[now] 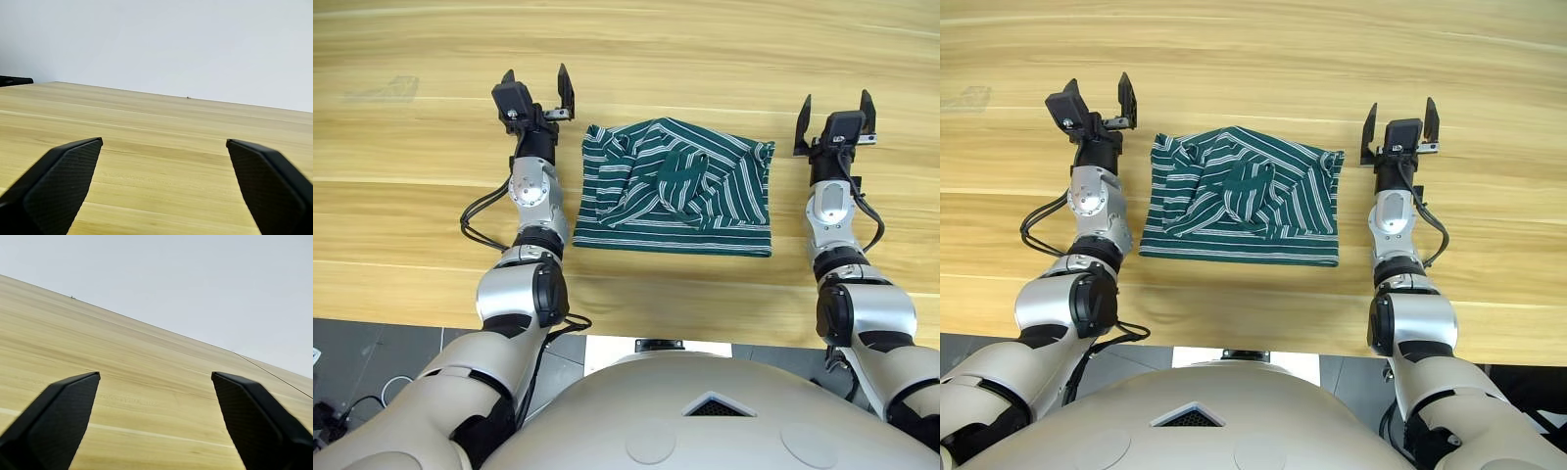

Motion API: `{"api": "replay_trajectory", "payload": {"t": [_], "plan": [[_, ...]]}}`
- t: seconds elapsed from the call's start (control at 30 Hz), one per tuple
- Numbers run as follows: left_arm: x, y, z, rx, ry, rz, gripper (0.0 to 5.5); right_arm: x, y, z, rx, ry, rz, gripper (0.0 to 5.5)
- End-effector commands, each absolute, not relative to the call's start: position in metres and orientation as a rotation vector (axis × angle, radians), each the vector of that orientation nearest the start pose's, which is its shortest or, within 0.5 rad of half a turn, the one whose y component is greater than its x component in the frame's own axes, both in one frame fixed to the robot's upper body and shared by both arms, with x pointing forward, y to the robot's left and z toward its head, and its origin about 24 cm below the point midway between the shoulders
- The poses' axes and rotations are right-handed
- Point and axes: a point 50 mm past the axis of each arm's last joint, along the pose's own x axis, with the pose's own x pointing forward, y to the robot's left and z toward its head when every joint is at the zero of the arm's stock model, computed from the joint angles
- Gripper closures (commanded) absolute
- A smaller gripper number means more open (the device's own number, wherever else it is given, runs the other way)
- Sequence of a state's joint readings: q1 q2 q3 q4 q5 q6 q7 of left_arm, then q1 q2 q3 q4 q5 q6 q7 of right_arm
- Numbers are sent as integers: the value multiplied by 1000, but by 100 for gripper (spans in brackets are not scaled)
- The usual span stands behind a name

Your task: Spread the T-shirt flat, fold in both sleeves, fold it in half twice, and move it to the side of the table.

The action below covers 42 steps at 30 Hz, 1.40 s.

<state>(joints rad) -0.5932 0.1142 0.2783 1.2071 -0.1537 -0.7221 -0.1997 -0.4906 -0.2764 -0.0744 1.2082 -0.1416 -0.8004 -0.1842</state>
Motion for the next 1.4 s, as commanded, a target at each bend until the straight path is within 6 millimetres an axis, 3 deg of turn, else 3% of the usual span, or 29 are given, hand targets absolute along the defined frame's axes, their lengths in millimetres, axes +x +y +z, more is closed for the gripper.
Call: {"api": "replay_trajectory", "payload": {"t": [0.03,0.13,0.23,0.47,0.67,0.83,1.1,1.4], "plan": [[321,187,22,-187,-205,-108,80,301,-209,16,-315,-224,-46,126],[294,188,23,-262,-322,-316,80,268,-188,32,-341,-428,181,126],[266,188,26,-274,-372,-428,80,235,-176,42,-375,-480,334,126],[214,182,34,-185,-355,-635,80,206,-175,49,-431,-388,423,126],[190,190,15,116,-149,-814,80,164,-147,30,-482,-221,818,126],[200,195,7,270,-55,-874,80,172,-142,14,-548,-111,902,126],[207,192,-3,326,1,-863,80,189,-137,6,-562,-94,858,126],[191,189,-9,339,77,-929,80,188,-131,2,-550,-96,864,126]]}}
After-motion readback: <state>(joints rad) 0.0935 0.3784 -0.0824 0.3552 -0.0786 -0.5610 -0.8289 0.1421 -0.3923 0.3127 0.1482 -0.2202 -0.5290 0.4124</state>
